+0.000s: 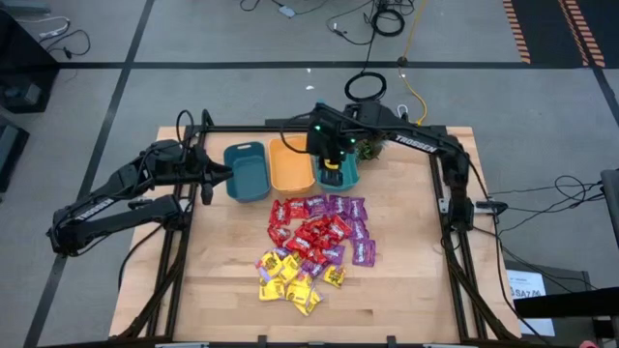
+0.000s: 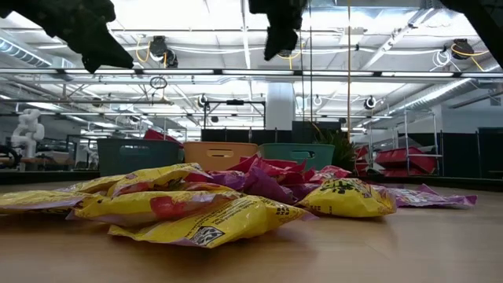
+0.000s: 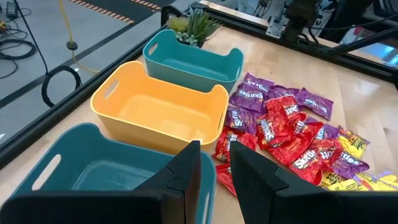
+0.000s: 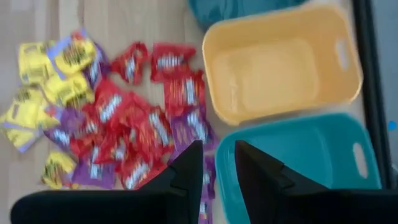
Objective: Sort candy
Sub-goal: Put the purple candy into the green bin, then put the red candy into the yellow bin
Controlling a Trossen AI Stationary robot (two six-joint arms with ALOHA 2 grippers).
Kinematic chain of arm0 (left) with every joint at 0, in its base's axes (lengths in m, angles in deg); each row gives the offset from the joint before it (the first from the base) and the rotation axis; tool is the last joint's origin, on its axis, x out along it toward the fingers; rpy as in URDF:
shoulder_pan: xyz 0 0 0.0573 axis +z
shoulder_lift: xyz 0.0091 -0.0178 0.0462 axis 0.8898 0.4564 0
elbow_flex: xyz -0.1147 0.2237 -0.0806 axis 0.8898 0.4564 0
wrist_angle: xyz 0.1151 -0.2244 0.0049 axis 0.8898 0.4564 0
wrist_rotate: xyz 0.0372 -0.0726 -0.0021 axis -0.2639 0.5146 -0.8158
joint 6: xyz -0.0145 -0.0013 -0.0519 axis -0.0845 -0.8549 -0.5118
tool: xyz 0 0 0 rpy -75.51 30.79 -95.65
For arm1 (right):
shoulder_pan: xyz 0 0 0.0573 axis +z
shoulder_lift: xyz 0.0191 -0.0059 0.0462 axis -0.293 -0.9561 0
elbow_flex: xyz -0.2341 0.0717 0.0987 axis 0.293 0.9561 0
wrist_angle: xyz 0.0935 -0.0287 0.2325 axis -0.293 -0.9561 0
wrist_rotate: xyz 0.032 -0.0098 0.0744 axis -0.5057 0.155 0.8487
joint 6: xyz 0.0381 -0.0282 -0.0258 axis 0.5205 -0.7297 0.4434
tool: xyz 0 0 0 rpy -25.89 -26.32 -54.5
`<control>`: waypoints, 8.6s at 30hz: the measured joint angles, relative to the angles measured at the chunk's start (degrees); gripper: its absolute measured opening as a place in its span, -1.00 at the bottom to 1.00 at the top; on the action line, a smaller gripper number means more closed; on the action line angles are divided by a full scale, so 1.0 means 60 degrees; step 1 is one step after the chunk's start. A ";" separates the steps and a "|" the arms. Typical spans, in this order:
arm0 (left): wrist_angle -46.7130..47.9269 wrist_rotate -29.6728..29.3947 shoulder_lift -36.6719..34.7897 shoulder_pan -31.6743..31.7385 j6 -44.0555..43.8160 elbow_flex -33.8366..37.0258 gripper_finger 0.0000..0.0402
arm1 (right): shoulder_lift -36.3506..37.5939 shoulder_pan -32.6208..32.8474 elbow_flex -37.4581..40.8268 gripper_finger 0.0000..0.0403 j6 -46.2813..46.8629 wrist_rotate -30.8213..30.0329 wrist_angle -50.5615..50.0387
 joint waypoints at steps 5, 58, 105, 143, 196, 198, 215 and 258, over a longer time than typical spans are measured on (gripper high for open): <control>-0.0002 -0.0004 0.0000 0.0003 0.0001 0.0000 -0.53 | 0.2046 -0.0238 0.3669 -0.58 0.0310 0.0015 0.2453; -0.0243 -0.4139 -0.0084 0.0214 -0.1496 0.0000 -0.53 | 0.5314 -0.1871 0.7683 -0.58 0.1434 -0.3475 0.5634; 0.0063 -0.2068 0.0688 -0.0187 -0.1223 0.0000 -0.53 | 1.0395 0.4887 1.5908 -0.58 0.6266 -0.6052 1.1119; -0.4908 -0.5486 0.5690 -0.6072 -0.1999 0.0407 -0.53 | 0.9365 0.4659 1.5897 -0.39 0.7717 -0.6060 0.9924; -0.7748 -0.5370 0.5512 -0.6037 -0.2501 0.2594 -0.53 | 0.6449 0.3855 1.6608 -0.99 0.9141 -0.7593 1.2266; -0.7748 -0.5373 0.5512 -0.6037 -0.2501 0.2594 -0.53 | 0.7070 0.3857 1.6593 -0.99 0.8891 -0.7625 1.2292; -0.7748 -0.5391 0.5512 -0.6037 -0.2498 0.2594 -0.53 | 0.8439 0.2934 1.4375 -1.00 0.5828 -0.7748 1.1609; -0.7740 -0.5391 0.5512 -0.6037 -0.2496 0.2594 -0.53 | 0.5450 -0.0538 1.3107 -0.45 0.4411 -0.5041 1.3612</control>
